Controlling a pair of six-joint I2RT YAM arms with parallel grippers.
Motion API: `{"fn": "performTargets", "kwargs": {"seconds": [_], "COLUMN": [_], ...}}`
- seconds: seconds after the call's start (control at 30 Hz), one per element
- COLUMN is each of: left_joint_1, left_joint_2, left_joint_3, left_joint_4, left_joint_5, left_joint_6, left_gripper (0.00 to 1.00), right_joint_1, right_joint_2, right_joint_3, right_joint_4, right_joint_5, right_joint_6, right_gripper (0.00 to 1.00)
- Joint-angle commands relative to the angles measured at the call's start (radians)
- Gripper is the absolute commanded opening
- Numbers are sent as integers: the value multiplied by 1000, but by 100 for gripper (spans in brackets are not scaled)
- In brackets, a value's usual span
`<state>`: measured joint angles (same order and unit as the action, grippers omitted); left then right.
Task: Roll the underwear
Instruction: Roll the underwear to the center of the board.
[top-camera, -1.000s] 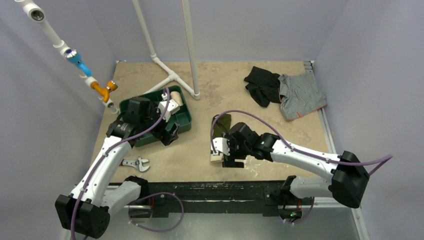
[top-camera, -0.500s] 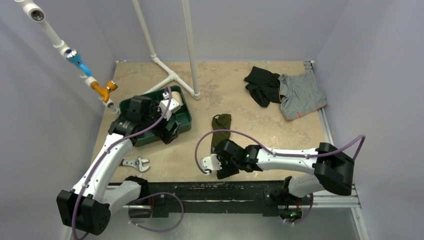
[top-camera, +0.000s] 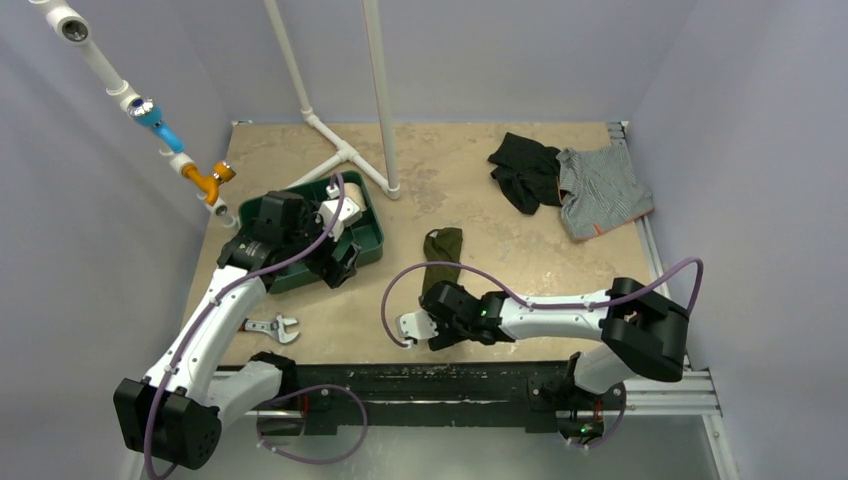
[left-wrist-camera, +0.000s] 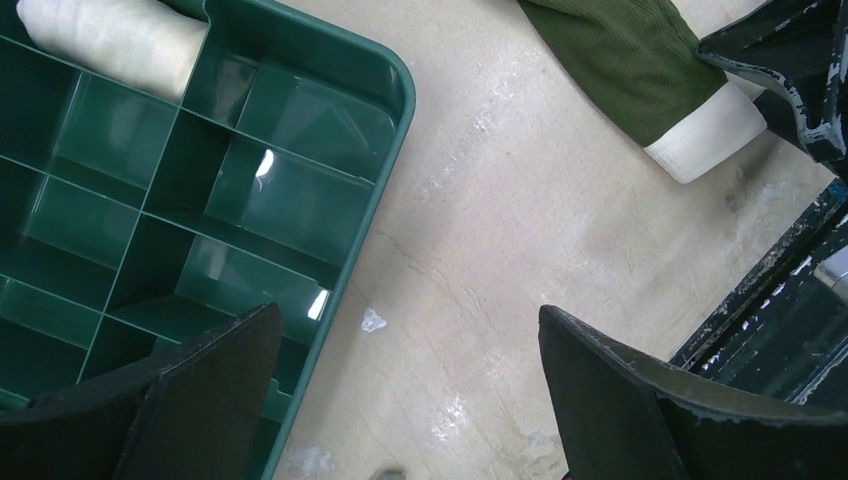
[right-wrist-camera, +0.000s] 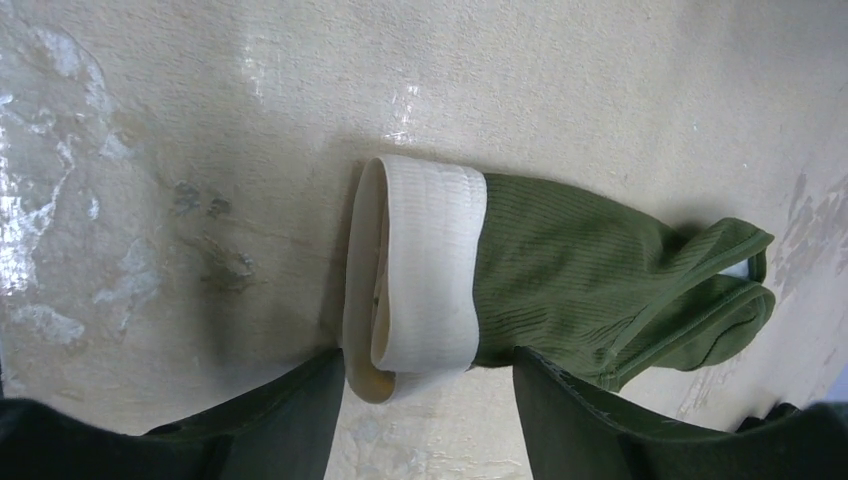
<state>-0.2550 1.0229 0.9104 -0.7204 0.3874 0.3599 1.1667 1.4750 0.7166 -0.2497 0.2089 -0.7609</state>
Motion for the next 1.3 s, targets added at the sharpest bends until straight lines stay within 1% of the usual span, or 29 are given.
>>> {"fn": "performTargets", "kwargs": {"seconds": [0.0, 0.17, 0.43, 0.9, 1.07, 1.27], "left_joint_1": [7, 7, 7, 7, 7, 7], "left_joint_2": [2, 3, -2, -28, -45, -63], "left_joint_3": [9, 8, 4, -26, -45, -81], "left_joint_4": [32, 31, 26, 38, 39, 54], "left_joint_5": [29, 34, 51, 66, 86, 117], "left_joint_6": [19, 20, 16, 23, 30, 38], "left_gripper": [100, 100, 100, 100, 100, 100], "right_joint_1": [5, 5, 4, -10, -74, -201], "right_joint_2": [27, 38, 32, -19, -66, -97], "right_joint_3": [-6, -8, -3, 32, 79, 132], "right_joint_4": [51, 52, 21, -25, -110, -180], "right_joint_5": [34, 31, 20, -97, -216, -421], "right_joint_6": [-15, -24, -10, 48, 66, 77], "right_gripper": [61, 50, 28, 1, 0, 0]}}
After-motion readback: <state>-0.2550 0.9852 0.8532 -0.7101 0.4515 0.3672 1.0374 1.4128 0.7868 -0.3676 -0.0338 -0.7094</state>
